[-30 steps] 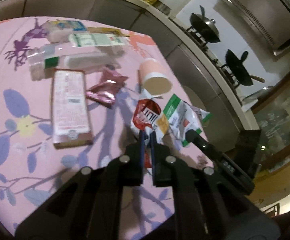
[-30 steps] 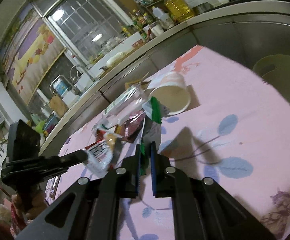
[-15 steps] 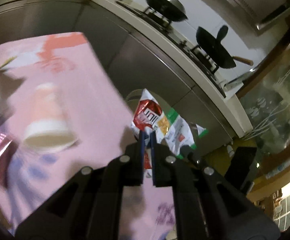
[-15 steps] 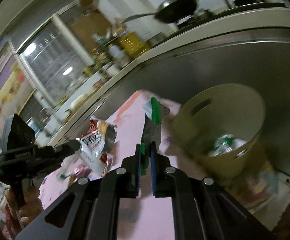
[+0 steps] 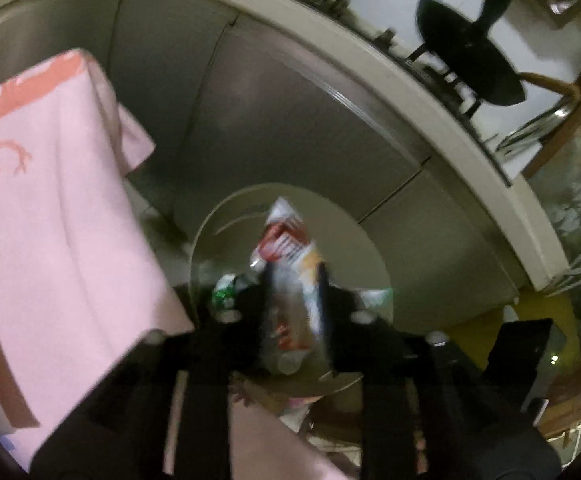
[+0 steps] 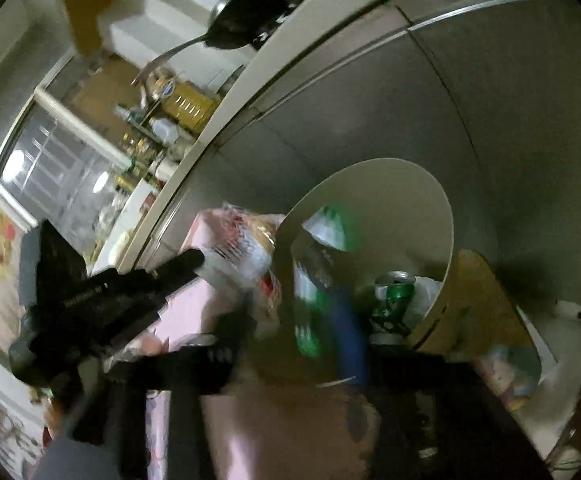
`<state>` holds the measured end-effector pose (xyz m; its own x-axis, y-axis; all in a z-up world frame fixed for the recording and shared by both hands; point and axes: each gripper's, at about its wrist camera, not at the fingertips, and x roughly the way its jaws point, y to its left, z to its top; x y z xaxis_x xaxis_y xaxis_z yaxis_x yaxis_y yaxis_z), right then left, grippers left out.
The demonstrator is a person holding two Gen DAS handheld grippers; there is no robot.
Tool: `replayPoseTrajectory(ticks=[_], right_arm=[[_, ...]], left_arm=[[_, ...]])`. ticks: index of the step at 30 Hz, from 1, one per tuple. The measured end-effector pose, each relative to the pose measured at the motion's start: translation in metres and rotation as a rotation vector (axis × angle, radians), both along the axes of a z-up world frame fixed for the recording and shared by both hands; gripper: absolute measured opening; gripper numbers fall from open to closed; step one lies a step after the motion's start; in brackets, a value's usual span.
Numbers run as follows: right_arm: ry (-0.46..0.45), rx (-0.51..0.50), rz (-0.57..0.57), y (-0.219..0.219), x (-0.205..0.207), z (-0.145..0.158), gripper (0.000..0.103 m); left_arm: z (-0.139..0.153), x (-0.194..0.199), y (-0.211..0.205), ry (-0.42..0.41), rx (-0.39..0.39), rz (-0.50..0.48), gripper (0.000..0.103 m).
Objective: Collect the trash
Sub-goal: 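Carry both wrappers over the white bin and open both tools, then move the left tool to the brown box while the right tool approaches the pink foil packet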
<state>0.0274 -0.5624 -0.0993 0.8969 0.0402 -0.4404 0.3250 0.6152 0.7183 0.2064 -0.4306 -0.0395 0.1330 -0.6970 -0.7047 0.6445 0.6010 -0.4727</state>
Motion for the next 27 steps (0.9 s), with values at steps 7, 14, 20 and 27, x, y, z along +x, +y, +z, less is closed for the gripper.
replayPoseTrajectory(ticks=[7,14,20,27], right_arm=[[-0.04,-0.057,-0.007,0.012,-0.007,0.018,0.065],[-0.102,-0.087,0.05,0.046,-0.014,0.047,0.065],[-0.128,-0.107,0.159,0.094,-0.008,0.069,0.064],[-0.114,-0.138,0.292,0.163,0.009,0.076,0.063]], left_arm=[[0.012,-0.004,0.027,-0.021,-0.017,0.055,0.033],[0.047,-0.046,0.101,-0.141,-0.078,0.083,0.033],[0.052,-0.067,0.186,-0.156,-0.103,0.172,0.033],[0.055,-0.084,0.307,-0.193,-0.103,0.348,0.033]])
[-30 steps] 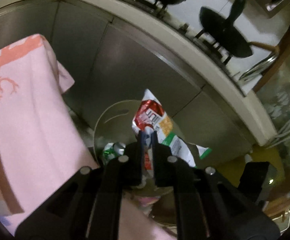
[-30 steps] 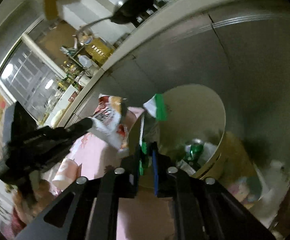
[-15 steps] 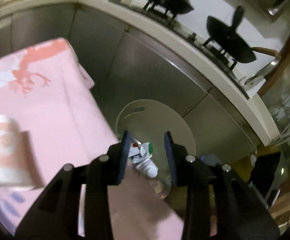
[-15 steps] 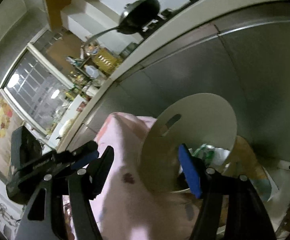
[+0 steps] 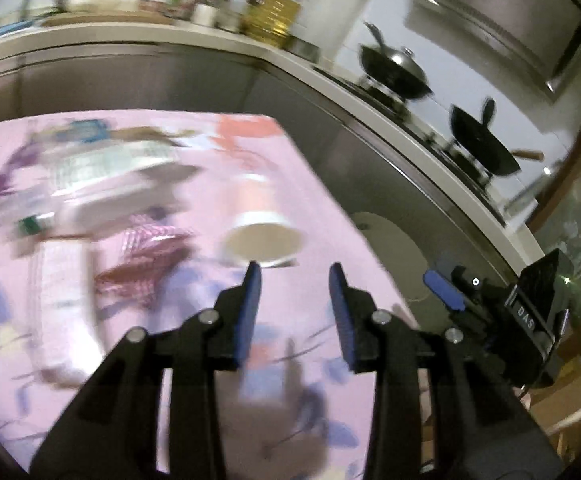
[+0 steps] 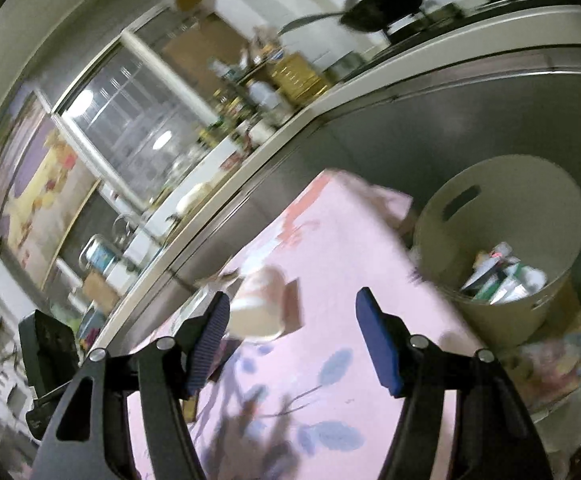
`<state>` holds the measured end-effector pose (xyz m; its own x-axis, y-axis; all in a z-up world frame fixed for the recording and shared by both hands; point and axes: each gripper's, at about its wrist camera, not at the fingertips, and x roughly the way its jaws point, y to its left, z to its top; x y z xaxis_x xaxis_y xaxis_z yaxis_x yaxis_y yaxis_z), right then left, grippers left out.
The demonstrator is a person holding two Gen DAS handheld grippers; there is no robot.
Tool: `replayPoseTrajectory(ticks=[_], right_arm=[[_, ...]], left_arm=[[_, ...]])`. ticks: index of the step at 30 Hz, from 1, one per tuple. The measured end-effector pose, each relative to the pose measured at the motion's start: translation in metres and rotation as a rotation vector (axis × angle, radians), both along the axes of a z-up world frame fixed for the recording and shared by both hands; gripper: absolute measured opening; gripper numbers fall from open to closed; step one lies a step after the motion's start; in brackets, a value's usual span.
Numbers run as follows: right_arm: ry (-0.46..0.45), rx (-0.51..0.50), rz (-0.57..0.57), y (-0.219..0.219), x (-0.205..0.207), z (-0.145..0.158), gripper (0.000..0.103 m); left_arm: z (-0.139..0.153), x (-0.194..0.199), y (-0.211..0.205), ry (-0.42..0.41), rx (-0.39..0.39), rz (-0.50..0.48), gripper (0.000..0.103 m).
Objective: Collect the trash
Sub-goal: 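Move the left tool to the brown box while the right tool approaches the pink foil packet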
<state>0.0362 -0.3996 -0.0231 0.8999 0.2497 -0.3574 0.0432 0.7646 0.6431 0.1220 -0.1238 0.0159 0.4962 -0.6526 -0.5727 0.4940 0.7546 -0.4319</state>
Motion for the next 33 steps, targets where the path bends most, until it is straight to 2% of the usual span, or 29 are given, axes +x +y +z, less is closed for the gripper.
replayPoseTrajectory(ticks=[5,8,13,21,30,33], right_arm=[[0.051,-0.022,0.094,0.048,0.016,-0.007,0.062],[0.077,-0.035,0.14,0.073,0.022,-0.011,0.062],[0.116,-0.067,0.186,0.101,0.028,-0.016,0.062],[0.15,-0.096,0.201,0.118,0.028,-0.017,0.062],[0.171,-0.11,0.238,0.129,0.048,-0.02,0.062],[0.189,-0.124,0.264,0.139,0.064,-0.025,0.062]], left_arm=[[-0.005,-0.011,0.068,-0.004,-0.001,0.125,0.033],[-0.011,-0.015,0.095,0.007,0.013,0.177,0.033],[-0.029,-0.02,0.126,0.039,0.046,0.263,0.047],[-0.05,-0.019,0.124,0.053,0.114,0.326,0.071],[-0.06,-0.01,0.095,0.012,0.22,0.318,0.077],[-0.066,-0.003,0.089,0.022,0.238,0.314,0.077]])
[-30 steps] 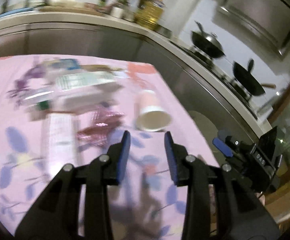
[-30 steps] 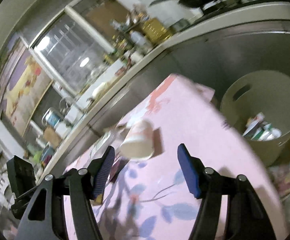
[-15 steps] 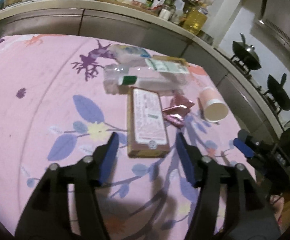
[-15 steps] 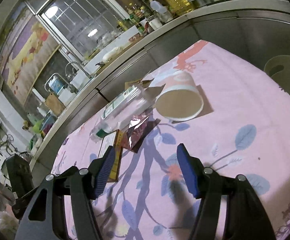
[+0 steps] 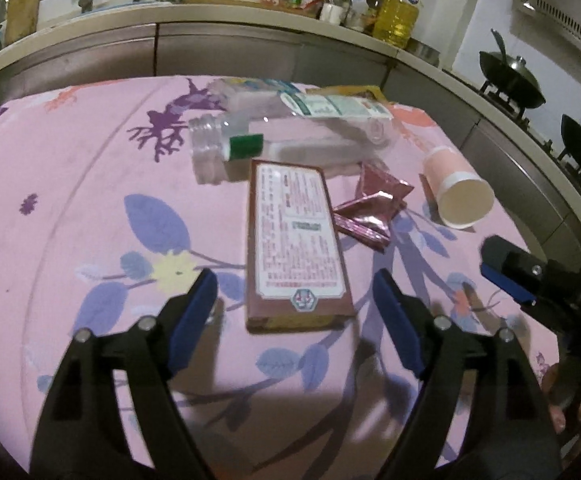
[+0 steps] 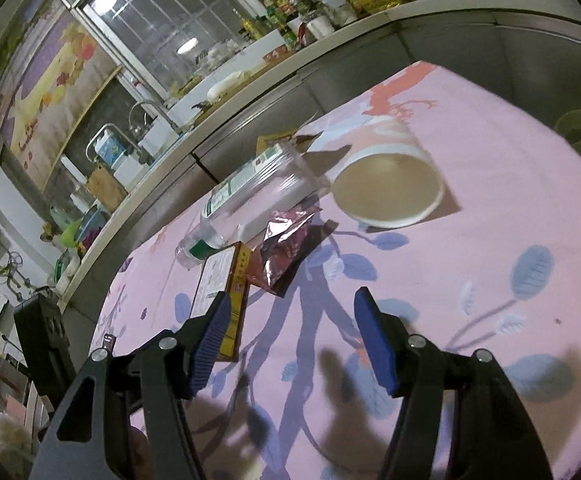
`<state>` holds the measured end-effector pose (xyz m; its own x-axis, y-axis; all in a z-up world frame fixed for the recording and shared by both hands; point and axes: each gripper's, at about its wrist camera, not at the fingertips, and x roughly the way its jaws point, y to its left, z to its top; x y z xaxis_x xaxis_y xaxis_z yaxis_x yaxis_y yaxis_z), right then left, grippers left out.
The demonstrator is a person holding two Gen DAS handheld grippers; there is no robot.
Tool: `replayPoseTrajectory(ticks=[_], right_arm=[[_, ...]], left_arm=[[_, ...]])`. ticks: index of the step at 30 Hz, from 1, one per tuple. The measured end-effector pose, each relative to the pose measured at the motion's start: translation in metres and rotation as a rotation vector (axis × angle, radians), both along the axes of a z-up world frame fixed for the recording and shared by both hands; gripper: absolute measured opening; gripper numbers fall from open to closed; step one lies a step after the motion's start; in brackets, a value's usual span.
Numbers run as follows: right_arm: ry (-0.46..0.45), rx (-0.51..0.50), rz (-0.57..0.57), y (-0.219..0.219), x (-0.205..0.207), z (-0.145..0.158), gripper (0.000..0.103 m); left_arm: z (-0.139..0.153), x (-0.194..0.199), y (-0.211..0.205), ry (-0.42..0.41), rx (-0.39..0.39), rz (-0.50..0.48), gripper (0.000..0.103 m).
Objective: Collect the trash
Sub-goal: 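Move the left tool to the brown box while the right tool approaches the pink foil packet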
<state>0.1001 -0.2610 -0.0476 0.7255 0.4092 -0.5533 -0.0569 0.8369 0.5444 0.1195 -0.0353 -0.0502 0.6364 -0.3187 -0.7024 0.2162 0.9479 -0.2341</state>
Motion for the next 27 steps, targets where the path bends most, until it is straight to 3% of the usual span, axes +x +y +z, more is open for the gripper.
replayPoseTrajectory(ticks=[6,13,16,17,20,24,27], right_arm=[[0.021,-0.033,0.039,0.018,0.024,-0.004,0.061],[0.043,-0.1,0.049,0.04,0.049,-0.011,0.061],[0.043,-0.144,0.041,0.049,0.058,-0.013,0.06],[0.046,-0.149,0.041,0.05,0.06,-0.015,0.058],[0.043,-0.183,0.032,0.055,0.065,-0.018,0.048],[0.044,-0.214,0.039,0.059,0.067,-0.021,0.015],[0.031,-0.205,0.041,0.056,0.059,-0.021,0.006]], left_arm=[[-0.012,0.008,-0.007,0.003,0.062,0.001,0.077],[-0.017,0.015,0.003,0.001,0.049,0.001,0.077],[-0.017,0.015,0.006,-0.006,0.031,-0.031,0.065],[-0.017,0.015,0.006,-0.005,0.025,-0.044,0.06],[-0.016,0.011,0.009,-0.019,0.043,-0.051,0.059],[-0.015,0.007,0.018,-0.017,0.031,-0.055,0.059],[-0.013,0.001,0.026,-0.018,0.018,-0.056,0.059]])
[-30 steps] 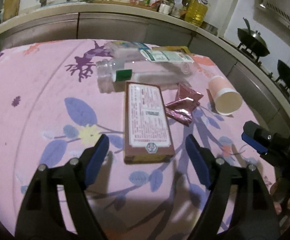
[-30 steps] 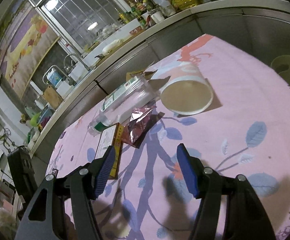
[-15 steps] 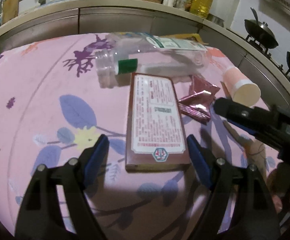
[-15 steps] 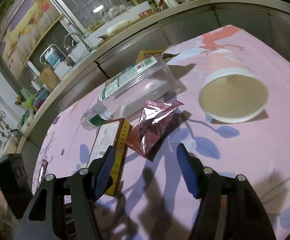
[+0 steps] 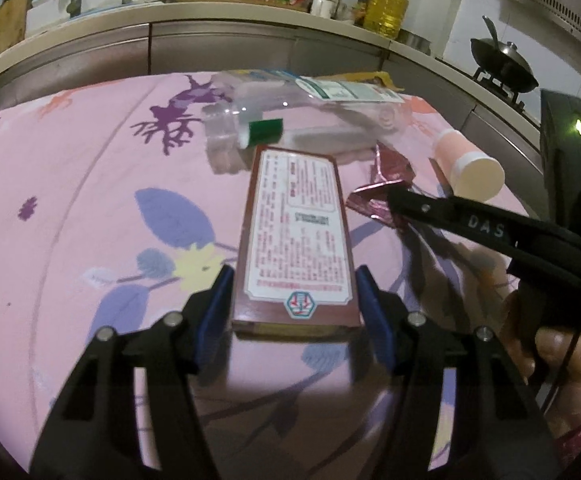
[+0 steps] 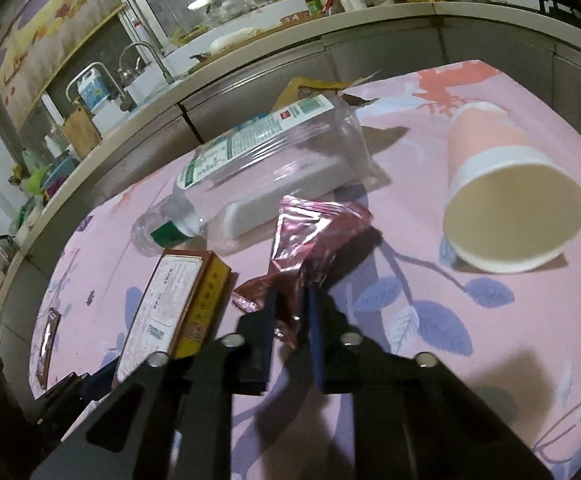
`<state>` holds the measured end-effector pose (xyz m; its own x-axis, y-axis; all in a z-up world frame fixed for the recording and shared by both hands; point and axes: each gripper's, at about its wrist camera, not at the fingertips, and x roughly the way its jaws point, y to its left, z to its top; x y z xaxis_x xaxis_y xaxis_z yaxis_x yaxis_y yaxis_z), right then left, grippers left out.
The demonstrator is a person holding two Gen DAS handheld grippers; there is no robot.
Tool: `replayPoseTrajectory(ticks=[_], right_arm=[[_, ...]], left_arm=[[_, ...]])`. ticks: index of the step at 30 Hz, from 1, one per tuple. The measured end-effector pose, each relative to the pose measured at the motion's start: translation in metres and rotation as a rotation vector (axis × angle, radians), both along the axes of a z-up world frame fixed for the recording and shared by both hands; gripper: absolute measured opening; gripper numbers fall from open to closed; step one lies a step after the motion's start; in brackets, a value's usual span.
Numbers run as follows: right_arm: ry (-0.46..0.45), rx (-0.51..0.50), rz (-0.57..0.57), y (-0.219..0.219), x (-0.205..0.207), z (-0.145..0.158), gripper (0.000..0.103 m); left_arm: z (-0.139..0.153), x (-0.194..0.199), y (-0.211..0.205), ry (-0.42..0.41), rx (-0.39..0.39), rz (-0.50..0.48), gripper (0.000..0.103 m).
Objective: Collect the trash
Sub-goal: 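Move the left tool to the brown box while the right tool approaches the pink foil packet, then close the left tool around the brown box while the right tool grasps the pink foil packet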
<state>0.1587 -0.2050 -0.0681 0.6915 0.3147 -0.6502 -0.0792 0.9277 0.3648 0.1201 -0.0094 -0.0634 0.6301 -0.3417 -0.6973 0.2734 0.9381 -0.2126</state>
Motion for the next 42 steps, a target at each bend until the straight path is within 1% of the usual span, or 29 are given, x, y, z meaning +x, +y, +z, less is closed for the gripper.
replayPoseTrajectory(ticks=[3,6,10,13,15,17,19,21,22,24,26,38,42], right_arm=[[-0.012,0.02,0.019,-0.004,-0.018,0.003,0.003],[-0.023,0.02,0.025,-0.007,-0.035,0.004,0.003],[-0.008,0.089,0.015,-0.013,-0.054,-0.001,0.003],[0.024,0.182,0.0,-0.018,-0.061,-0.009,0.003],[0.037,0.203,-0.022,-0.018,-0.065,-0.012,0.004],[0.039,0.198,-0.033,-0.017,-0.068,-0.013,0.005],[0.048,0.187,-0.038,-0.015,-0.071,-0.014,0.01],[0.045,0.183,-0.041,-0.014,-0.073,-0.015,0.019],[0.038,0.176,-0.039,-0.013,-0.075,-0.014,0.021],[0.029,0.158,-0.034,-0.01,-0.077,-0.012,0.03],[0.02,0.139,-0.032,-0.007,-0.079,-0.011,0.033],[0.013,0.131,-0.034,-0.006,-0.082,-0.012,0.034],[0.017,0.126,-0.051,-0.007,-0.081,-0.01,0.034]], left_arm=[[0.001,-0.008,0.004,-0.003,0.007,0.0,0.059],[-0.001,-0.016,0.005,-0.009,0.048,0.02,0.059],[-0.003,-0.02,0.005,-0.007,0.084,0.051,0.059],[-0.001,-0.025,0.006,-0.017,0.117,0.077,0.059],[-0.001,-0.027,0.006,-0.011,0.129,0.08,0.06],[-0.003,-0.026,0.007,0.001,0.127,0.084,0.06],[-0.004,-0.027,0.009,0.012,0.119,0.09,0.062],[-0.005,-0.03,0.01,0.015,0.118,0.095,0.064],[-0.005,-0.031,0.01,0.017,0.117,0.098,0.064],[-0.006,-0.032,0.012,0.021,0.116,0.1,0.065],[-0.007,-0.032,0.012,0.023,0.116,0.101,0.066],[-0.009,-0.032,0.013,0.028,0.12,0.1,0.067],[-0.004,-0.034,0.02,0.026,0.085,0.11,0.067]])
